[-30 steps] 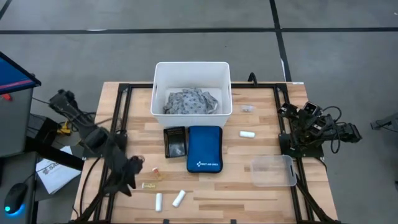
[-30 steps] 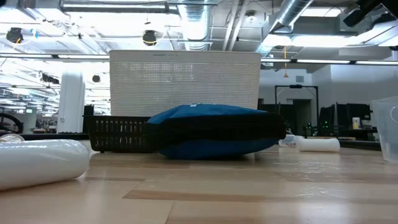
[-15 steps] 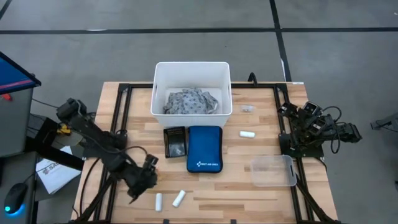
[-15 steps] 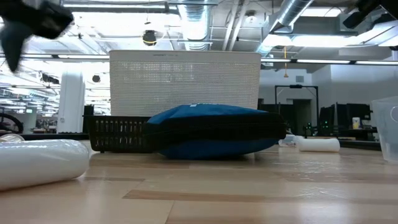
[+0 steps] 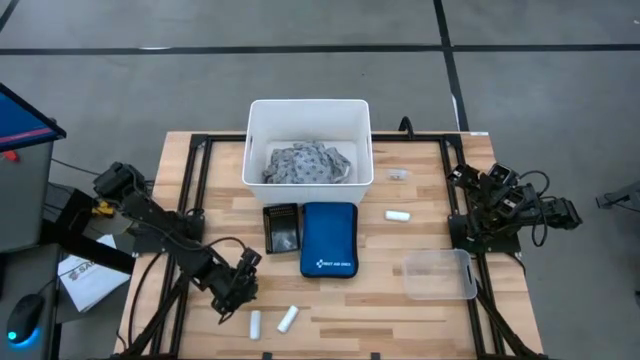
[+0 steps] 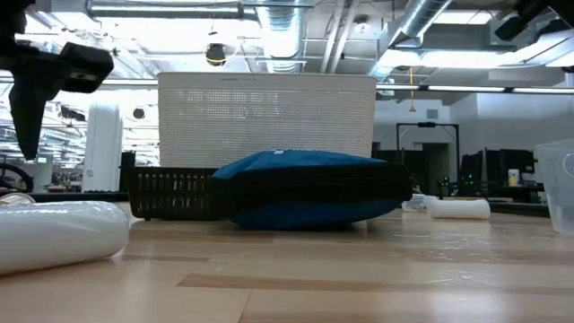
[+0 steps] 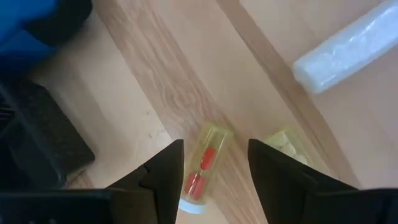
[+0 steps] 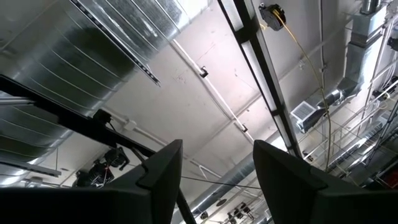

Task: Pick & place medical supplies in basket/bin
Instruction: Put the top yellow pill bottle into the black bin

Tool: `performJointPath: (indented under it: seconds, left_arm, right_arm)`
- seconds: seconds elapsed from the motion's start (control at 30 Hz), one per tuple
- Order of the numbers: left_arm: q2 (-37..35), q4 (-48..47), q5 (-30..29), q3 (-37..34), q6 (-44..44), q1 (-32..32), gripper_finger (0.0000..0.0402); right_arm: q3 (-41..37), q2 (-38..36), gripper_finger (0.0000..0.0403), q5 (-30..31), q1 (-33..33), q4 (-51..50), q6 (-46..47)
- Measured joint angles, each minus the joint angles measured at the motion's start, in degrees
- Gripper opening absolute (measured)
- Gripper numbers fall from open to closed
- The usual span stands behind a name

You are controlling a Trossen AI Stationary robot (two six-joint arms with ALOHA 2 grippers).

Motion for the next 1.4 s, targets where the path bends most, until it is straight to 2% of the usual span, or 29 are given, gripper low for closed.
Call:
performJointPath:
  seconds: [0.13, 0.3, 1.17, 1.4]
  left_arm:
    - [0.0, 0.21, 1.22, -1.16, 0.6, 1.43, 0.0172]
    - [0.0, 4.9, 1.86, -2.15, 2.84, 2.42, 0.0172]
    - [0.56, 16.69, 2.64, -9.71, 10.59, 2.88, 0.0172]
    - [4.44, 19.7, 5.64, -9.71, 12.1, 4.69, 0.0141]
  right_arm:
    - [0.0, 0.0, 0.0193, -0.18, 0.0, 0.04, -0.15]
    - [0.0, 0.0, 0.0193, -0.2, 0.0, 0.02, -0.13]
    - [0.0, 0.0, 0.0193, -0.37, 0.0, -0.18, -0.09]
    - [0.0, 0.0, 0.0193, -0.33, 0.0, -0.28, 0.59]
